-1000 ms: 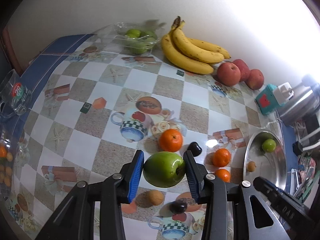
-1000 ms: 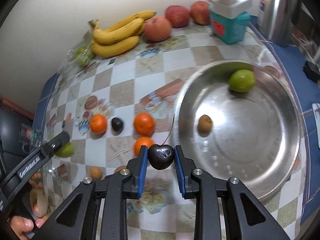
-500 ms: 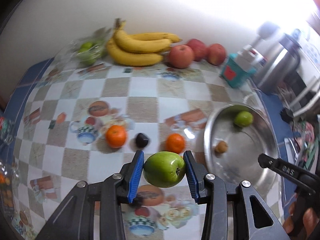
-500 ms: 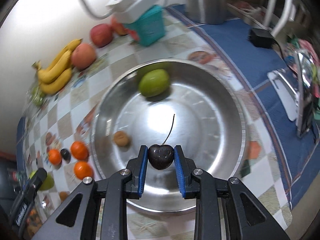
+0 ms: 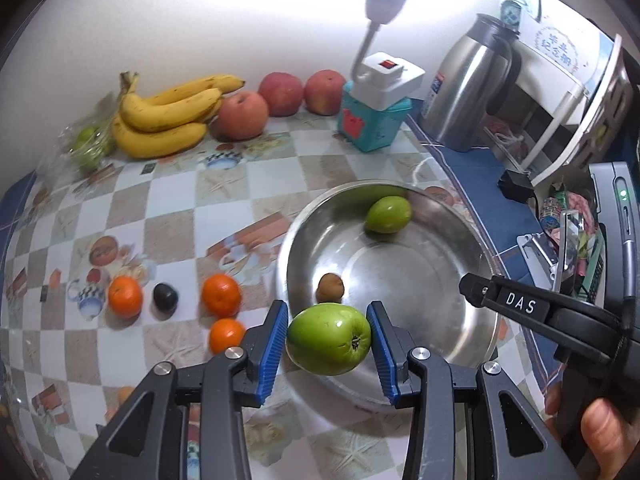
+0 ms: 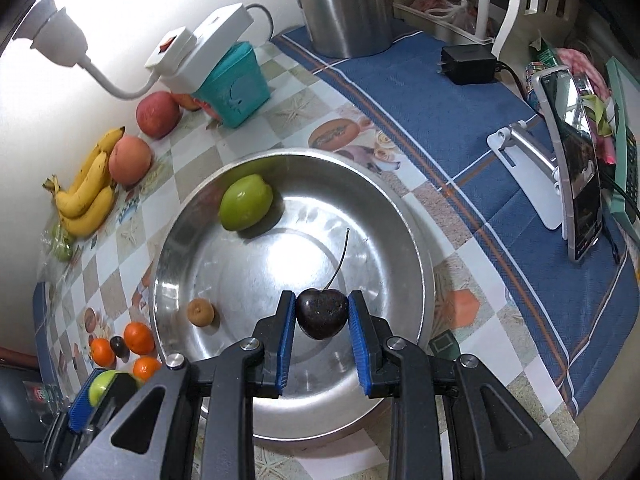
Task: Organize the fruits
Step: 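Carry the green fruit and the black cherry in both tools over the steel bowl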
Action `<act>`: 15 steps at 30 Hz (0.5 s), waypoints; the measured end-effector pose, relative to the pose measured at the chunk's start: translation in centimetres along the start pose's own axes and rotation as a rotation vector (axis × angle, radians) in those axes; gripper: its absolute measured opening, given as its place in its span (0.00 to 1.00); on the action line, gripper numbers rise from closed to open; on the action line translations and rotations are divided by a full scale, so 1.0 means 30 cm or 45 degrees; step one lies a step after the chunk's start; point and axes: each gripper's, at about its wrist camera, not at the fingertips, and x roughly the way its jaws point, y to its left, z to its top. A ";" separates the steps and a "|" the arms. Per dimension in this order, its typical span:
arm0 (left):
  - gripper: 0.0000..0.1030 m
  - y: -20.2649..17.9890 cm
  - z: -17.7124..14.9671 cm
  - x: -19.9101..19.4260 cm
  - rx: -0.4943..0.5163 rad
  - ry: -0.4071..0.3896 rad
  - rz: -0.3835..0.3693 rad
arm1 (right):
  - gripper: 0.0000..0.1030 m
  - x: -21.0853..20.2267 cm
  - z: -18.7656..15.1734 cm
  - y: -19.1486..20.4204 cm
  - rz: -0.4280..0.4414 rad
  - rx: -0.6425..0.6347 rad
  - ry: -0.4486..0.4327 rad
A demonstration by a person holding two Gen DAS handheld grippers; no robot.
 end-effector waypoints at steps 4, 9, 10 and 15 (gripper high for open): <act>0.42 -0.023 0.008 0.026 0.010 -0.001 -0.033 | 0.27 -0.002 0.009 -0.010 -0.004 0.013 -0.009; 0.42 -0.043 0.009 0.066 0.026 0.008 -0.043 | 0.27 0.008 0.013 -0.027 -0.008 0.027 -0.001; 0.42 -0.046 0.006 0.075 0.030 0.012 -0.045 | 0.27 0.012 0.014 -0.030 -0.008 0.030 0.001; 0.42 -0.070 -0.009 0.121 0.061 0.041 -0.040 | 0.27 0.040 0.014 -0.044 -0.033 0.052 0.023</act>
